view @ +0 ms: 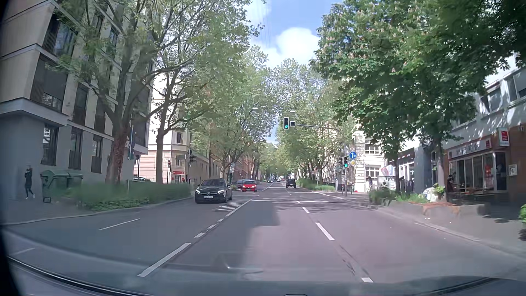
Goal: Follow the waypoints while adhering to traffic rules and regulations
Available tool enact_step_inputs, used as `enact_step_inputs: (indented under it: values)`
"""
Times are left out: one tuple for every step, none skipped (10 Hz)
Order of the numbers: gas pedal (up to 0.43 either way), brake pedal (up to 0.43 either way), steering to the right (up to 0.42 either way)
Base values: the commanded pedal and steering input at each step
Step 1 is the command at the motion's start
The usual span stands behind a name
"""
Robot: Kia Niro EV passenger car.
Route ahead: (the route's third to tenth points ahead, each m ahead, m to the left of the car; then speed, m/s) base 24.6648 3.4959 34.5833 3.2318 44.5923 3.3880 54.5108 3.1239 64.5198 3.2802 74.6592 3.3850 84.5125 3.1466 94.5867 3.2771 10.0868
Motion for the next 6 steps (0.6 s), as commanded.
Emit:
enact_step_inputs:
  values:
    - [0.157, 0.0, 0.004]
    - [0.157, 0.0, 0.004]
    - [0.157, 0.0, 0.006]
    - [0.157, 0.0, 0.006]
    - [0.157, 0.0, 0.008]
    - [0.157, 0.0, 0.011]
